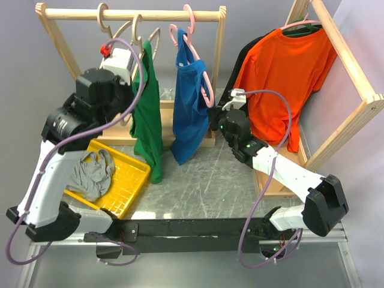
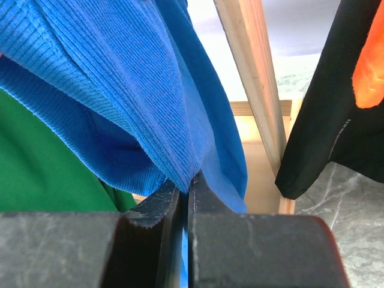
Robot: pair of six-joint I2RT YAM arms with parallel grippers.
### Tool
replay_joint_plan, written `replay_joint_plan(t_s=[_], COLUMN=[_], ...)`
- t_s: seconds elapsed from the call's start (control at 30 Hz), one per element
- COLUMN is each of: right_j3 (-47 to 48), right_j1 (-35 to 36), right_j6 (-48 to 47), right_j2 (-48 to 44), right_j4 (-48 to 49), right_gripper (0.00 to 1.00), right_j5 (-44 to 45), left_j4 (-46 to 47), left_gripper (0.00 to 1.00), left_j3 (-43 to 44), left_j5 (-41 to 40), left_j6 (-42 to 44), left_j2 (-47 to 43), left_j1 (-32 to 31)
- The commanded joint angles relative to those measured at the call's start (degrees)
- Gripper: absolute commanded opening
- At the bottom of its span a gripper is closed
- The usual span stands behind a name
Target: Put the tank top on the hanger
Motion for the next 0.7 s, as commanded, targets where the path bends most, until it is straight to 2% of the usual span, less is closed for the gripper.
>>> replay_joint_plan(t_s=[0.0, 0.47, 0.6, 0.67], right_j3=[-0.5, -1.1, -1.2, -1.3], right_j1=[-0.5, -0.5, -0.5, -0.5], right_j6=[0.9, 1.1, 1.1, 1.2], right_j2=[-2.3, -3.1, -3.3, -3.3], right_j4=[1.2, 1.0, 1.1, 1.2], right_gripper=[0.00, 0.00, 0.00, 0.00], right_j5=[-0.5, -1.7, -1.7, -1.8], left_j4=[6.1, 7.5, 7.7, 9.3], left_gripper=[0.01, 0.01, 0.01, 0.01], left_j3=[8.0, 15.7, 14.7, 11.2], left_j5=[8.0, 20.1, 22.6, 22.9], left_j6=[0.8, -1.3, -1.9, -2.5], left_j2=[2.8, 10.5, 11.8, 10.9], left_j1=[4.2, 14.5, 16.3, 16.6])
